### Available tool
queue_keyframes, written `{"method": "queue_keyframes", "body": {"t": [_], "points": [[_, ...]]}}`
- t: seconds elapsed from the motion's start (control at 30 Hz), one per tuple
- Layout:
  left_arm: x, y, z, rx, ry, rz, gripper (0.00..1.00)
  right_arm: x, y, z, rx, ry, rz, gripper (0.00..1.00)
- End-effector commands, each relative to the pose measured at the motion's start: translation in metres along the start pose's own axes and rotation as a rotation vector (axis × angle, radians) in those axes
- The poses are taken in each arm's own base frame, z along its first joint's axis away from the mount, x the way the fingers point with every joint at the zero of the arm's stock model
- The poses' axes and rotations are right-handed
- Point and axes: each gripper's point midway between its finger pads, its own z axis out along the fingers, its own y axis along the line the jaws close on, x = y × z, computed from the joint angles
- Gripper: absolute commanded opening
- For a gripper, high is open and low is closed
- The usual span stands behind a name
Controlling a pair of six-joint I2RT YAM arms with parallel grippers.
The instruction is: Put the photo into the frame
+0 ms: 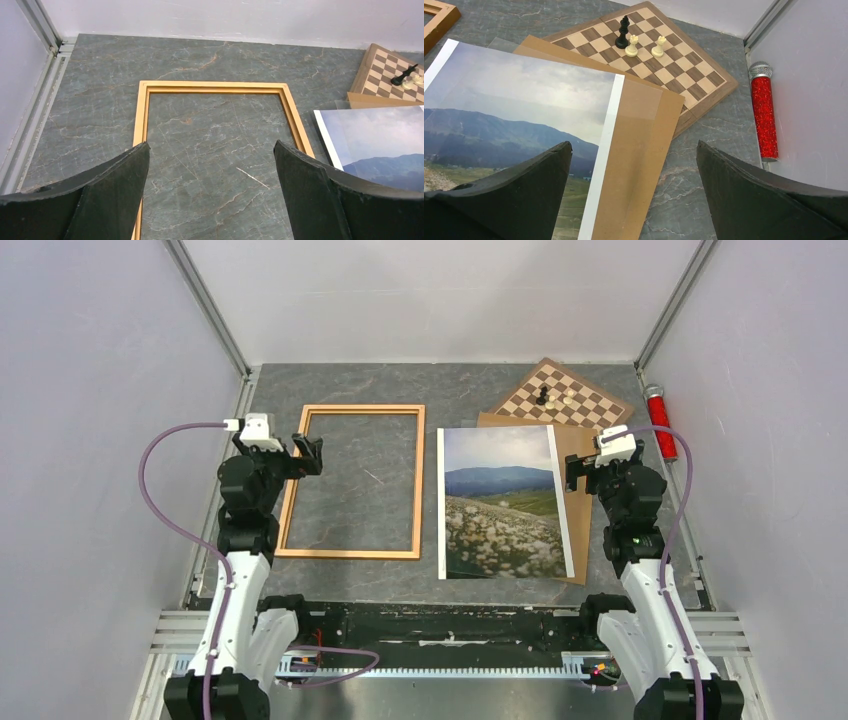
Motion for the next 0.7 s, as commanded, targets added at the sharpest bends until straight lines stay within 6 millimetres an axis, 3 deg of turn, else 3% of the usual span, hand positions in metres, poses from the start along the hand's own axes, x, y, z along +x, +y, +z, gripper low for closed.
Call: {"method": "queue_keyframes", "body": {"t": [0.0,0.47,0.67], "points": [[-0.006,-0.003,0.0,0.026,-0.028,-0.046,1.0,-0.023,-0.006,-0.001,0.009,-0.064,-0.014,0.98],[-0.015,0.01,-0.007,-0.005,0.016,-0.039,1.0,-0.031,-0.008,-0.008,0.011,-0.1,-0.023,0.98],[-0.024,-0.01,-0.01,0.11,0.07,0.003,1.0,-0.031,-0.006,-0.008,0.001,-0.101,0.01,0.98]]}}
